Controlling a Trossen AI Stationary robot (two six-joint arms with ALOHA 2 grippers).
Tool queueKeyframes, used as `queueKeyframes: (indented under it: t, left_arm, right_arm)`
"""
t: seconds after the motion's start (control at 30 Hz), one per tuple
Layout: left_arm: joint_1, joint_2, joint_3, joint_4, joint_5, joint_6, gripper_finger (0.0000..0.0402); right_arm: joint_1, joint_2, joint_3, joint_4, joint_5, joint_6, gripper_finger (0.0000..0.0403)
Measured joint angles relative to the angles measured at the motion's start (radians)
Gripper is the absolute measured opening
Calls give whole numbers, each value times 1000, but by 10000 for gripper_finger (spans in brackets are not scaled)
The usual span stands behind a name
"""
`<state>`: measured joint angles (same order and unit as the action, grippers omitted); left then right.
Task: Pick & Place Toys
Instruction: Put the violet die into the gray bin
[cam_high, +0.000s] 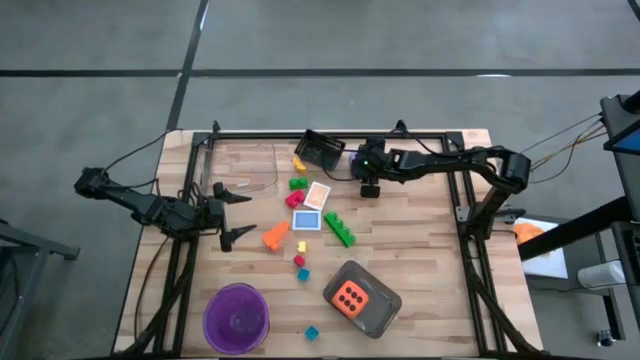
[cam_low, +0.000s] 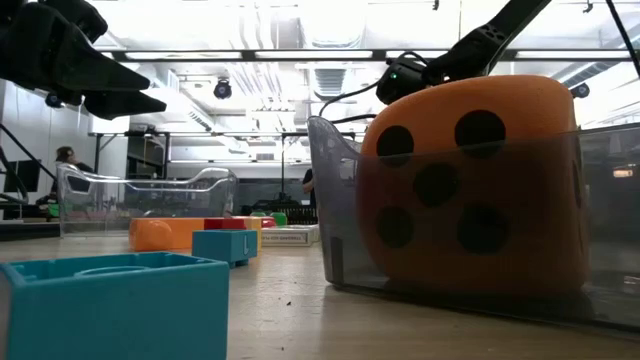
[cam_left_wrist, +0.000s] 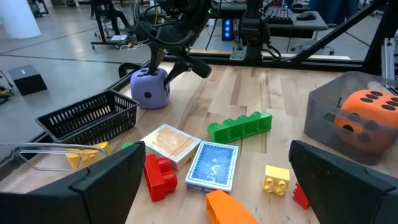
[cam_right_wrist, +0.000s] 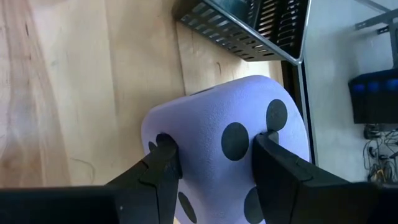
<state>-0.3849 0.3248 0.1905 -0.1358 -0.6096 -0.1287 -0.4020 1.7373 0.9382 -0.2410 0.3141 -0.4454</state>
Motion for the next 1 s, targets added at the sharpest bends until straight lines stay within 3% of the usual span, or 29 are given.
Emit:
queueKeyframes:
  t: [0.3, 0.57, 0.73, 1.0]
  left_arm:
    - [0, 0, 0, 0, 0, -3, 398]
    - [0, 0, 0, 0, 0, -3, 398]
    - [0, 0, 0, 1, 0, -3, 398]
    - [0, 0, 0, 4, 0, -3, 398]
  right_arm:
    - [21, -16, 0, -29, -3, 0, 151]
    - [42, -149, -11, -218, -40, 36, 136]
    - [46, -267, -17, -312, -176, 88, 111]
    - [46, -440, -68, -295, -358, 134, 53]
